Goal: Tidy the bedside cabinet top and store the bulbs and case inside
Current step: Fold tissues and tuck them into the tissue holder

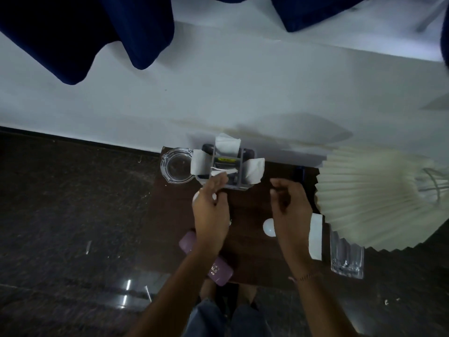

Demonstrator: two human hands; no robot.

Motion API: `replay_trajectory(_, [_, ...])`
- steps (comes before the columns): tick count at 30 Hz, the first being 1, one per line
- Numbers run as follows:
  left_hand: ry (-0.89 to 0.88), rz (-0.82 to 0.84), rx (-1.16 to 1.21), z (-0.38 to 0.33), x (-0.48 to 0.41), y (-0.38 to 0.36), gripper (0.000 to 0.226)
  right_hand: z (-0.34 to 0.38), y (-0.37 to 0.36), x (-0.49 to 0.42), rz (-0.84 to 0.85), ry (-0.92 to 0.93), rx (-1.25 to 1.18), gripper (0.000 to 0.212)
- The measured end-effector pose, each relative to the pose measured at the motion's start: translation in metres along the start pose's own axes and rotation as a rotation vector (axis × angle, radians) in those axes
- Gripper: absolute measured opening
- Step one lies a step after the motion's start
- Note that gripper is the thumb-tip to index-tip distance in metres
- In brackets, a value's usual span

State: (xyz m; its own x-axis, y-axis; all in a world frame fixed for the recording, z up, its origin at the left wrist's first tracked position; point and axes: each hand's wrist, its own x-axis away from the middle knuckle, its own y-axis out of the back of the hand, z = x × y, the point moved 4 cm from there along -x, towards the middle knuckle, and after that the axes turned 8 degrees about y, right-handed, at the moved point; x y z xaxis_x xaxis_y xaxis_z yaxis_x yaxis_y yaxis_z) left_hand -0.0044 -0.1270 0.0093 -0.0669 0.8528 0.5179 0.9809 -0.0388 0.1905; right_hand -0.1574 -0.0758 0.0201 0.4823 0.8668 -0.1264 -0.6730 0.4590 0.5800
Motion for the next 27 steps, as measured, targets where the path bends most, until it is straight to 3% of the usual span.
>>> replay_trajectory(9, [0.038,0.298,-0.158,0.059,0.080,-0.076,0.048,-0.051,0.029,0.085,0.034,-0.206,0.096,0.029])
replay_trajectory(12, [0.159,0.420,-0.107,0.076,0.095,-0.101,0.048,-0.072,0.043,0.089,-0.010,-0.269,0.076,0.030])
replay_trajectory(14, [0.303,0.486,-0.073,0.090,0.102,-0.116,0.045,-0.089,0.046,0.089,0.054,-0.312,0.117,0.035])
replay_trajectory(19, [0.522,0.462,-0.059,0.111,0.100,-0.133,0.038,-0.120,0.042,0.096,0.295,-0.358,0.193,0.044])
replay_trajectory(27, [0.567,0.314,-0.082,0.127,0.089,-0.126,0.031,-0.116,0.042,0.123,0.356,-0.284,0.252,0.035])
